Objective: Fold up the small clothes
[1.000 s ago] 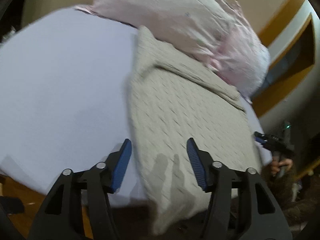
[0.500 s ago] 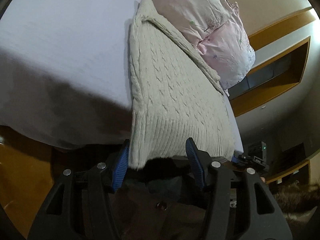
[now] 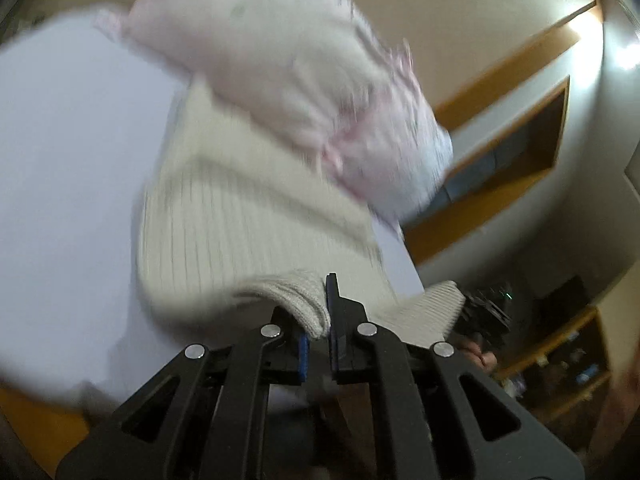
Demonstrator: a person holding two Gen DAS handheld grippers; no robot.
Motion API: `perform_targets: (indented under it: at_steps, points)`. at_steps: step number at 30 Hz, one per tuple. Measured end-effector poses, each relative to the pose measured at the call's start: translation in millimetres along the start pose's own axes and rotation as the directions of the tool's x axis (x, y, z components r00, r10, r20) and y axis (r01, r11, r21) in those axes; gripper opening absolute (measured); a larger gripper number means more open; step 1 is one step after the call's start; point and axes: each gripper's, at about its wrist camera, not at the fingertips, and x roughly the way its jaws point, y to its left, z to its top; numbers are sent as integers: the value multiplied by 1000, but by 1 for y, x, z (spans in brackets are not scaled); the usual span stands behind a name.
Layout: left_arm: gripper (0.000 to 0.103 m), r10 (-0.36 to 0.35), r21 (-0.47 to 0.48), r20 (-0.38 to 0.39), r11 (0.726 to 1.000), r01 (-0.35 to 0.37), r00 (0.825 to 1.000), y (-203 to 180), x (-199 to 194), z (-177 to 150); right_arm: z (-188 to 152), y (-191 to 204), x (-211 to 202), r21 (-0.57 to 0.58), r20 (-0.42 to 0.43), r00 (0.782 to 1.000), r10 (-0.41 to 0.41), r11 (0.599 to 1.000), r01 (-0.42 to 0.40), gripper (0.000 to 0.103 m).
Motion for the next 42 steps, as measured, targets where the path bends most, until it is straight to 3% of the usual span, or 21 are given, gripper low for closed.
perform_targets:
  at_steps: [4,6,10,12,15,17,18,19,20,21,22,23,24,31,33,34,36,37,38,40,42]
  points:
    - [7,153,0,124,988,-154,980,18,47,89,71,-32,51,83,182,981,-59,996,45,7]
    - [7,246,-7,106,969,-246,964,33,92,125,93,-61,82,170,214,964,-160,978,125,7]
    - [7,360,-24,-7,933,-360,933,63,168,152,103,-111,131,311,158,937,-312,916,253,7]
    - [7,381,-25,-25,924,-381,924,74,183,155,103,-122,139,329,176,921,-347,903,277,7]
    - [7,345,-84,-56,933,-349,937,92,186,156,107,-136,142,353,200,901,-384,886,300,10]
    - [7,268,-157,-79,948,-278,960,105,184,164,104,-146,149,366,191,894,-405,875,318,39]
    - [14,221,-194,-80,953,-232,972,109,177,168,105,-147,153,360,199,895,-400,879,313,41]
    - [29,179,-225,-65,956,-190,982,113,166,171,108,-145,154,351,207,894,-397,883,311,47]
    - [44,171,-243,-25,955,-172,985,115,152,173,108,-142,152,337,212,886,-412,882,329,63]
    - [77,191,-243,18,953,-181,981,113,140,175,109,-137,146,309,231,870,-436,881,359,70]
    - [87,214,-229,54,953,-197,975,110,128,175,109,-130,142,291,250,848,-466,872,393,85]
    - [87,234,-200,70,956,-217,970,106,115,172,111,-126,139,280,274,815,-510,853,440,88]
    - [87,247,-182,50,955,-235,968,104,111,169,109,-122,133,264,296,800,-521,850,456,88]
    - [80,290,-71,-181,949,-306,940,104,133,128,108,-120,128,222,282,832,-479,876,429,88]
    - [73,297,-66,-177,948,-313,938,103,141,123,108,-119,130,217,273,841,-468,881,420,88]
    - [59,275,-86,-191,951,-295,942,107,141,122,108,-119,130,216,268,845,-462,884,415,88]
    - [48,247,-189,-178,941,-280,952,117,140,118,107,-120,130,216,252,860,-444,892,397,89]
    - [29,227,-230,-176,937,-264,958,121,141,116,107,-121,130,219,246,868,-432,897,385,89]
    - [19,191,-287,-189,927,-241,963,127,144,111,107,-123,130,226,238,877,-418,902,369,89]
    - [17,153,-368,-172,906,-208,973,130,140,108,108,-124,128,240,238,883,-404,906,350,89]
    - [15,109,-378,-140,913,-155,984,115,137,114,110,-124,122,253,249,887,-389,910,329,89]
